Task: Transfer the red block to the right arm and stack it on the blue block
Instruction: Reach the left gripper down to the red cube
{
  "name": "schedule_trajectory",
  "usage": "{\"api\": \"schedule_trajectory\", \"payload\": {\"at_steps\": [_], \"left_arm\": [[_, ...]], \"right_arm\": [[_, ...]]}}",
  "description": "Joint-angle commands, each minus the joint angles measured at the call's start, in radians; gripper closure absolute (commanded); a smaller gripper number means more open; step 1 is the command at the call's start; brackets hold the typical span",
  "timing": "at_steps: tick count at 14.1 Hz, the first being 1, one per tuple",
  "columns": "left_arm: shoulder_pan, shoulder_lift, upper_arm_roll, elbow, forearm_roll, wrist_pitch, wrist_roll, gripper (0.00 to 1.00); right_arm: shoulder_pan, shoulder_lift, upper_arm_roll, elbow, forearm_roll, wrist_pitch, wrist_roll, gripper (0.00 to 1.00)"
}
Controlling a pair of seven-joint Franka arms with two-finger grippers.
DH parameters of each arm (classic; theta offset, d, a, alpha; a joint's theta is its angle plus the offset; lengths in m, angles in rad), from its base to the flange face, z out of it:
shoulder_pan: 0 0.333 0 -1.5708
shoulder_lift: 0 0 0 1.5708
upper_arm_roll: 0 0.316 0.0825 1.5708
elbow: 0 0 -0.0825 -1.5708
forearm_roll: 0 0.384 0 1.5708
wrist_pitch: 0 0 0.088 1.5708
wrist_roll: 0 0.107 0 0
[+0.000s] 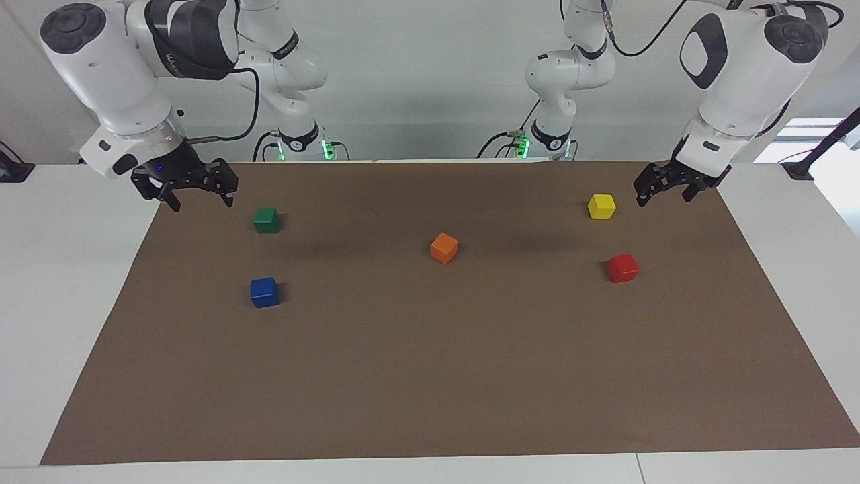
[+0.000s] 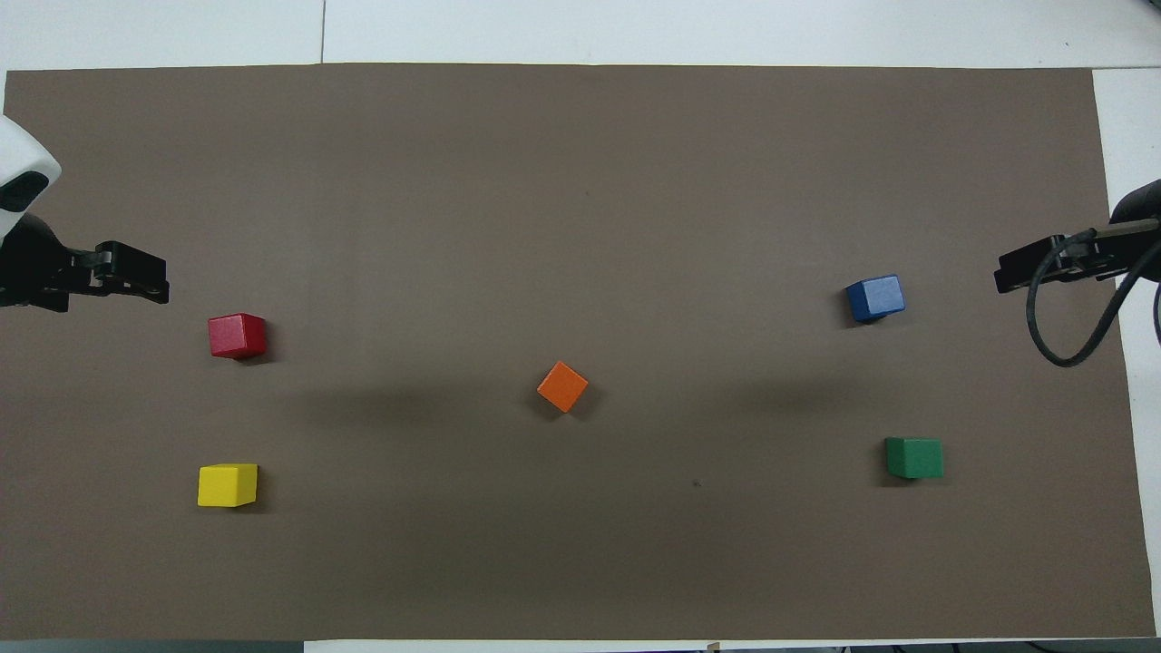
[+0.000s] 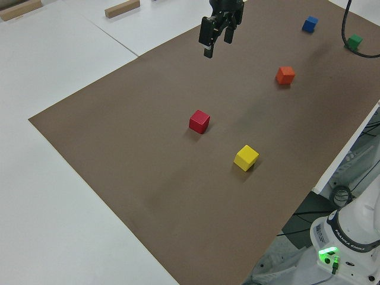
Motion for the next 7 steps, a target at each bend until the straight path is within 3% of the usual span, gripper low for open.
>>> {"api": "schedule_trajectory", "payload": {"at_steps": [1, 7], "left_arm": [[-0.008, 0.014, 0.008, 0.023, -0.014, -0.009, -0.013, 0.00], [-0.008, 0.004, 0.033, -0.010, -0.014, -0.009, -0.009, 0.00]], "right_arm": [[-0.010, -0.002, 0.008, 0.000, -0.009, -0.010, -0.001, 0.00], [-0.010, -0.002, 0.008, 0.000, -0.009, -0.009, -0.001, 0.00]]}}
